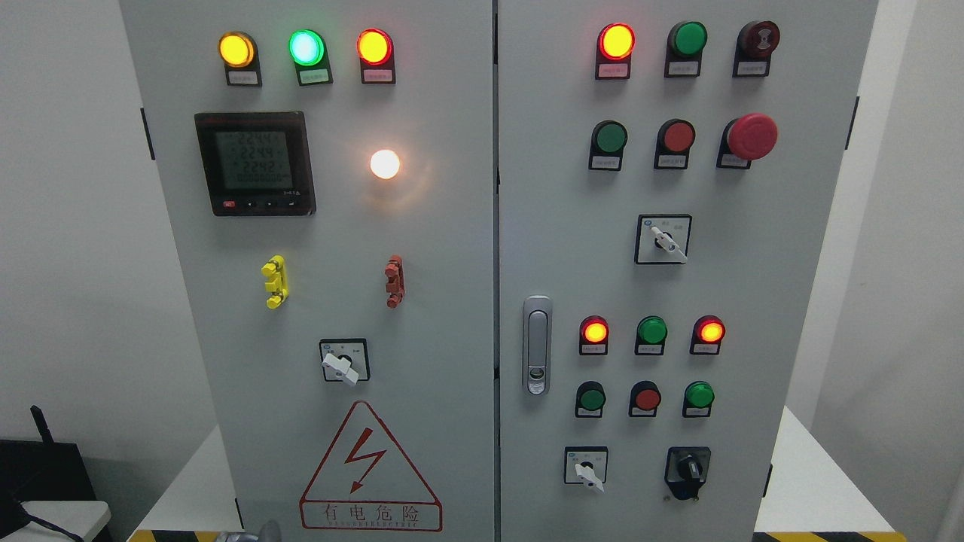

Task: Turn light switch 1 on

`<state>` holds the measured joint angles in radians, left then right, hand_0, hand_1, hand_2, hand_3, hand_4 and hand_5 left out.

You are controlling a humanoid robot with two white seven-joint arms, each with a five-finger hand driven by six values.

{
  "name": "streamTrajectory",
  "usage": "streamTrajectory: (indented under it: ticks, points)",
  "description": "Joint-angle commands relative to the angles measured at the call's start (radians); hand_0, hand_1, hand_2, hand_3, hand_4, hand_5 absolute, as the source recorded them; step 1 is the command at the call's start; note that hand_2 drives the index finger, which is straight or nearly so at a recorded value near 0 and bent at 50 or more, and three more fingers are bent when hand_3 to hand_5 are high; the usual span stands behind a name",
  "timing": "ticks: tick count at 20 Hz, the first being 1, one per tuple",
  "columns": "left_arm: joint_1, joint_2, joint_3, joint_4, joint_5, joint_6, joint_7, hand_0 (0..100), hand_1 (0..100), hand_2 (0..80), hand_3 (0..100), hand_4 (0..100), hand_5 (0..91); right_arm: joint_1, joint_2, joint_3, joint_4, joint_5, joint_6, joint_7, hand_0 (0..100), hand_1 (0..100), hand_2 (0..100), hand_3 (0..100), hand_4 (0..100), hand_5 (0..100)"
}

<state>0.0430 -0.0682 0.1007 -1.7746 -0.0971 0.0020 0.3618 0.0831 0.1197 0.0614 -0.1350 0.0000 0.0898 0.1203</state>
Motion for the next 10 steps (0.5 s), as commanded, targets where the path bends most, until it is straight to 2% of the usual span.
streamTrajectory:
  ticks: [1, 3, 5, 8, 10]
  points:
    - [0.115, 0.03, 0.354, 0.179, 0.068, -0.065, -0.052, 17, 28, 46.5, 71, 69, 31.4, 0.0, 0.0, 0.0, 0.0, -0.017, 0.001, -0.001, 12, 39, 0, 0, 0, 0]
    - [0.123, 0.03, 0.427, 0.271, 0.066, -0.159, -0.107, 19, 27, 41.9, 64, 63, 24.9, 0.0, 0.0, 0.0, 0.0, -0.017, 0.001, -0.001, 12, 39, 0, 0, 0, 0]
    - [0.15, 0.039, 0.496, 0.368, 0.066, -0.247, -0.144, 19, 27, 39.5, 59, 60, 22.4, 0.0, 0.0, 0.0, 0.0, -0.018, 0.001, -0.001, 12, 39, 0, 0, 0, 0]
    - [0.161, 0.044, 0.586, 0.541, 0.065, -0.335, -0.211, 19, 25, 36.6, 55, 56, 19.4, 0.0, 0.0, 0.0, 0.0, -0.018, 0.001, -0.001, 12, 39, 0, 0, 0, 0]
    - [0.17, 0.047, 0.612, 0.66, 0.065, -0.37, -0.227, 20, 23, 34.3, 52, 53, 17.1, 0.0, 0.0, 0.0, 0.0, -0.018, 0.001, -0.001, 12, 39, 0, 0, 0, 0]
